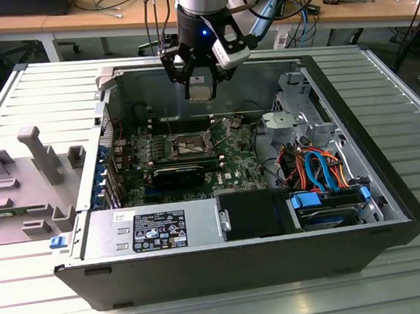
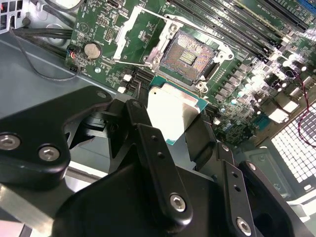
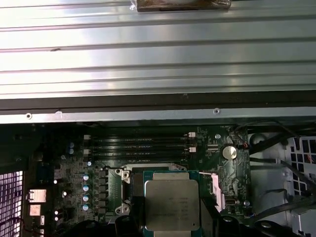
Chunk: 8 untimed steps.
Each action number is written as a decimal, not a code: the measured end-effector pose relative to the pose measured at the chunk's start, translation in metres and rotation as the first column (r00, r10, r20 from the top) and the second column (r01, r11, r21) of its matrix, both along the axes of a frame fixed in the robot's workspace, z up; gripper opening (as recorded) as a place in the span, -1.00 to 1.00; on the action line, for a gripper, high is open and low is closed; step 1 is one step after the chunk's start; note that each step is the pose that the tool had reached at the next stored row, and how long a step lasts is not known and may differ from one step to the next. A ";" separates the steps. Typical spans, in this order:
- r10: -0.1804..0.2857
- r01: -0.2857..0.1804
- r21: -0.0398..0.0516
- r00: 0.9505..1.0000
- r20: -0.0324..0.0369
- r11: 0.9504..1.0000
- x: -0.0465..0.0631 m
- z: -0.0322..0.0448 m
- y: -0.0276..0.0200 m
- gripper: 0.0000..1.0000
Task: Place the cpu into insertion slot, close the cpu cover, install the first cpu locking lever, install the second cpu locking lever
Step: 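Place the cpu into insertion slot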
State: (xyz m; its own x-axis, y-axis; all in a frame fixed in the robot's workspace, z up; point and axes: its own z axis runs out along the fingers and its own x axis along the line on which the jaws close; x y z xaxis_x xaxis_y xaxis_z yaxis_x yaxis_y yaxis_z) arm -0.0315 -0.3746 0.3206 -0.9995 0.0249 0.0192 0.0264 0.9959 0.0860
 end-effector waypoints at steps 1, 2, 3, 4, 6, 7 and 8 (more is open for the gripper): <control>0.000 0.000 0.000 1.000 0.000 1.000 0.000 -0.0002 0.0000 0.08; 0.000 0.000 0.000 1.000 0.000 1.000 0.000 -0.0004 0.0000 0.08; 0.000 0.000 0.000 1.000 0.000 1.000 0.000 -0.0006 -0.0001 0.08; 0.000 0.000 0.000 1.000 0.000 1.000 0.000 -0.0007 -0.0001 0.08; 0.000 0.000 0.000 1.000 0.000 1.000 0.000 -0.0011 -0.0001 0.08; 0.000 0.000 0.000 1.000 0.000 1.000 0.000 -0.0013 -0.0001 0.08; 0.000 0.000 0.000 1.000 0.000 1.000 0.000 -0.0016 -0.0001 0.08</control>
State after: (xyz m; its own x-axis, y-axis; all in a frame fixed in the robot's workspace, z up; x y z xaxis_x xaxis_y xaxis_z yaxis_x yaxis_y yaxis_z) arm -0.0315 -0.3747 0.3190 -0.9995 0.0248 0.0192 0.0264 0.9960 0.0857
